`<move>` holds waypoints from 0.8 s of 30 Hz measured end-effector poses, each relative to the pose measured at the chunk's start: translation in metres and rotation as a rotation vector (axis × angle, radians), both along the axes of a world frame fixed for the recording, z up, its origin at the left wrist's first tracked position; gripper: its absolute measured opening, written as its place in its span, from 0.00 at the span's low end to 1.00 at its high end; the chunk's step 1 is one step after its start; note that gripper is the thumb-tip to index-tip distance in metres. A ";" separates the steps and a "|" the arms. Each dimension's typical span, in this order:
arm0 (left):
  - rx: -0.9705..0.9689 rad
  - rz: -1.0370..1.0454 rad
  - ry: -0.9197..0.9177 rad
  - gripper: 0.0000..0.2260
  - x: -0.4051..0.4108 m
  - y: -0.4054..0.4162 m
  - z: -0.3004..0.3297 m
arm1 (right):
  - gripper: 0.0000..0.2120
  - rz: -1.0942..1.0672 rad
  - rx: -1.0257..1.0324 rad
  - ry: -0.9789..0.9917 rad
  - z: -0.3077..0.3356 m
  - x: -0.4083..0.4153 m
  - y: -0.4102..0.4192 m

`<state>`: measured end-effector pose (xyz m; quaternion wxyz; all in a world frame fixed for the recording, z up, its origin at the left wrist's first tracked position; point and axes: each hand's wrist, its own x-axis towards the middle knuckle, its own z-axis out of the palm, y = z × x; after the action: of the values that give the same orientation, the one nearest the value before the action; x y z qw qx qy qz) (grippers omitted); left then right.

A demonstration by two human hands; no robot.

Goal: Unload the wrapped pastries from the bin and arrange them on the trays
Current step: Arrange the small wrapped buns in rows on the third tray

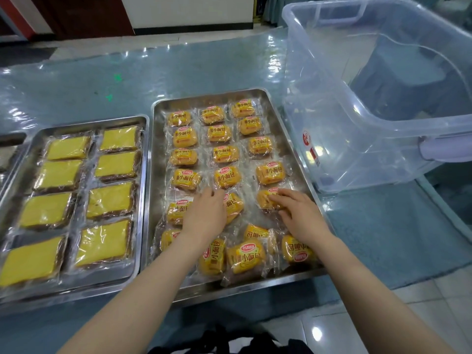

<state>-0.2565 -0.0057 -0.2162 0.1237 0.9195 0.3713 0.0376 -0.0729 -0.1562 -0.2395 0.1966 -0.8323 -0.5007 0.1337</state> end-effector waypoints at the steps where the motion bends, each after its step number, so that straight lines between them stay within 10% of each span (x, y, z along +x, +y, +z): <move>1: -0.021 -0.017 0.034 0.16 -0.001 -0.006 -0.003 | 0.22 0.008 -0.006 -0.007 0.001 -0.001 -0.001; 9: -0.316 -0.191 0.226 0.30 0.001 -0.010 -0.025 | 0.19 -0.003 -0.043 -0.227 0.007 -0.008 -0.008; 20: -0.351 -0.200 -0.080 0.20 -0.030 -0.035 -0.006 | 0.13 -0.147 -0.038 0.053 0.022 0.000 -0.037; 24: -0.448 -0.213 0.075 0.27 -0.034 -0.037 -0.014 | 0.27 0.006 -0.224 0.007 0.025 0.003 -0.041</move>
<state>-0.2905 -0.0431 -0.2299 0.3140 0.9038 0.2756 -0.0929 -0.0700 -0.1974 -0.2144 0.1037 -0.8471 -0.4846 0.1922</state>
